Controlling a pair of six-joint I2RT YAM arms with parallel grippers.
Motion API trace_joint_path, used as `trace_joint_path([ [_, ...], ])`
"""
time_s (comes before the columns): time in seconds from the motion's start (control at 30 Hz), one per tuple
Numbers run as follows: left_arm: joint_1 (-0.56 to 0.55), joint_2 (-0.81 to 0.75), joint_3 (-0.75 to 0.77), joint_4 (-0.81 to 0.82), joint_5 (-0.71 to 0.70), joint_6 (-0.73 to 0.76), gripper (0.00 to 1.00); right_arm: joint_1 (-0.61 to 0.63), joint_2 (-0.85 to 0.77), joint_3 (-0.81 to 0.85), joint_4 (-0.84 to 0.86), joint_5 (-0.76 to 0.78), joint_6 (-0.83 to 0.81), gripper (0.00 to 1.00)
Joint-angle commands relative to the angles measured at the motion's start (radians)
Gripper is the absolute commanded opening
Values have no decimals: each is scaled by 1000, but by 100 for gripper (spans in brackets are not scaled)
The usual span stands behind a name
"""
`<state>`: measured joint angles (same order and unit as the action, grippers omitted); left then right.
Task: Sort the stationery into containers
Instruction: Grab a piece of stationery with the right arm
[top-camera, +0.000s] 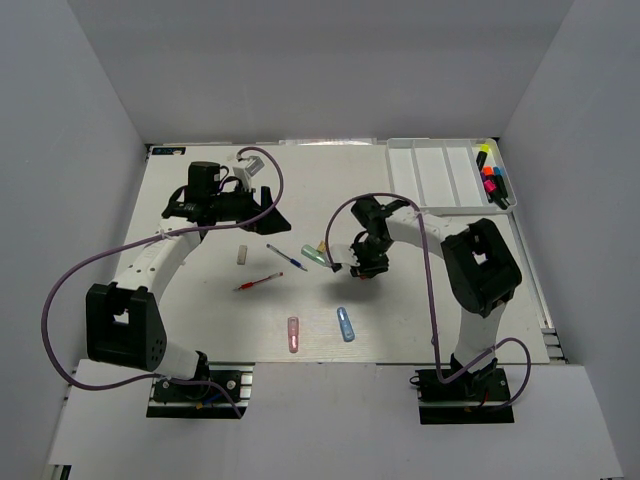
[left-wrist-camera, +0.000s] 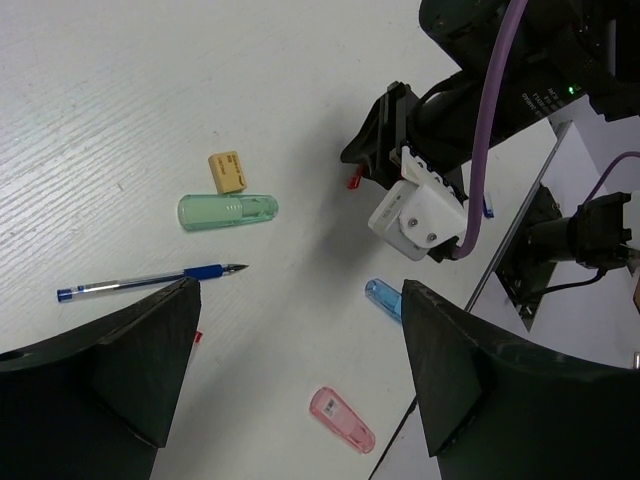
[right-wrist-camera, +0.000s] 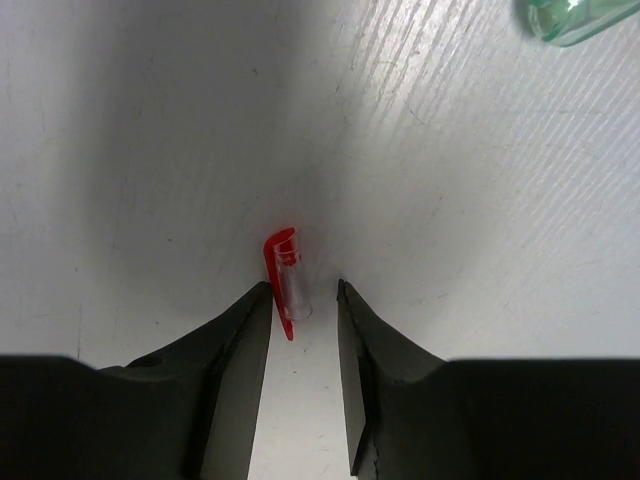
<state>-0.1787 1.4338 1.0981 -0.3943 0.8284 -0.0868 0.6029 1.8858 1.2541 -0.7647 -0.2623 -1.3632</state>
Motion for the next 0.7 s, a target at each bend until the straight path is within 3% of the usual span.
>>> trace_joint_path([
  [0.0,5,-46,-9,18,29,-5,90,-14,-1,-24,-21,20,-19,38],
  [0.23,5,-42,-15,26,37,-11,90,-15,6,-44,-19,15,-28,35],
  [0.33,5,-42,-21,35,41,-19,90,-14,6,-47,-21,3,-28,25],
  [0.37,5,-42,-23,44,41,-31,90,-15,4,-47,-21,-3,-25,13],
  [0.47,16,-50,-43,72,64,-60,90,-14,4,-33,-38,-31,4,1],
  [0.67,90,-90,-135,317,115,-331,90,-48,-57,30,-50,-195,200,0],
])
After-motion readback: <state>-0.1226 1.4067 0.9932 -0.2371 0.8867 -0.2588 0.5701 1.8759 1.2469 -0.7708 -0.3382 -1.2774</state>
